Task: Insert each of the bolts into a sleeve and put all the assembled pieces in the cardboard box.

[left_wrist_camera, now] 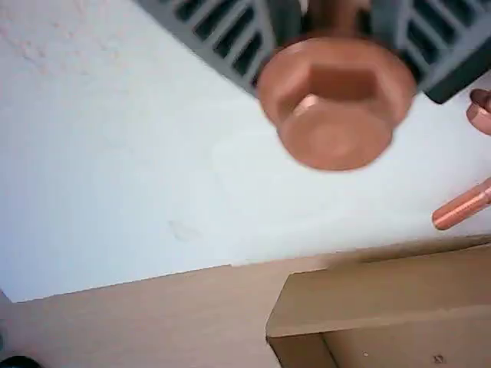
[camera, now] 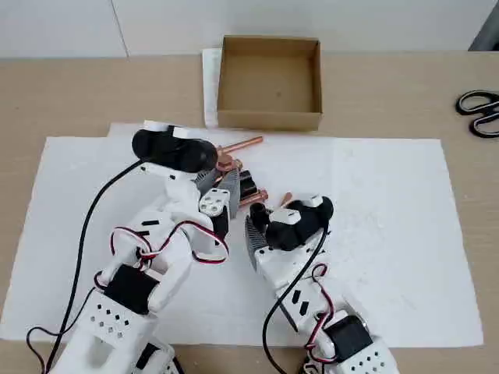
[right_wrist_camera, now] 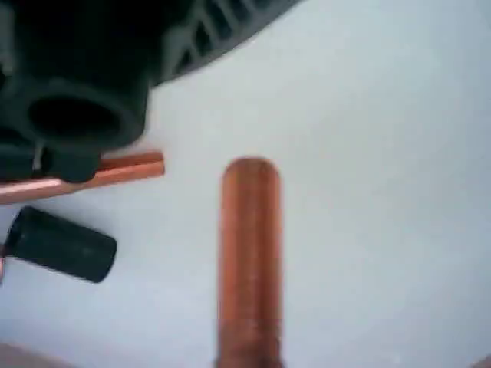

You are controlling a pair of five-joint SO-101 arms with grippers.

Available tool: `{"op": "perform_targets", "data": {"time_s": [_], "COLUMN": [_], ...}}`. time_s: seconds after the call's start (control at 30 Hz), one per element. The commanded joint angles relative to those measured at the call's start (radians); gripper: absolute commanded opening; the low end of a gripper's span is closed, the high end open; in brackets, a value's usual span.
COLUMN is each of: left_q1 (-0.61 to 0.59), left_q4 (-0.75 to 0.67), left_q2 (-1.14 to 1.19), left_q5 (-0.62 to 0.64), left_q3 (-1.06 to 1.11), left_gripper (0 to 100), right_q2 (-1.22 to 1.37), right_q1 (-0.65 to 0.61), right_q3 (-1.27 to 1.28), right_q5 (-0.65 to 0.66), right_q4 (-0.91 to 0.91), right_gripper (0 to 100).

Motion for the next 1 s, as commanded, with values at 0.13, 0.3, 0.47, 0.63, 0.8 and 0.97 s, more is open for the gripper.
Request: {"op": "perform_targets", "data": {"time_s": [0.13,0.3,0.47,0.63,0.8,0.97], "left_q1": [0.009,0.029,0.061,0.061,0.063,0.066], "left_q4": [-0.058,-0.058,-0.058,-0.058,-0.052,-0.021], "left_q2": [-0.029,-0.026,-0.023,-0.021,-0.021,-0.021], "left_q5": [0.087,0.097,0.097,0.097,0.097,0.095], "left_q3": [-0.033,-0.033,-0.030,-0.027,-0.024,-0.025], "left_gripper": [1,1,1,1,1,1], "right_q2": [0.002,0.002,0.002,0.002,0.002,0.002], "right_q1": [-0.074,-0.077,-0.079,-0.101,-0.101,-0.097], "right_q3": [0.009,0.009,0.009,0.009,0.009,0.009], "right_q5": [-0.012,-0.012,-0.012,-0.012,-0.012,-0.012], "right_q4": [0.008,0.008,0.008,0.008,0.008,0.008], "right_gripper": [0.4,0.4,0.4,0.4,0.4,0.4]}}
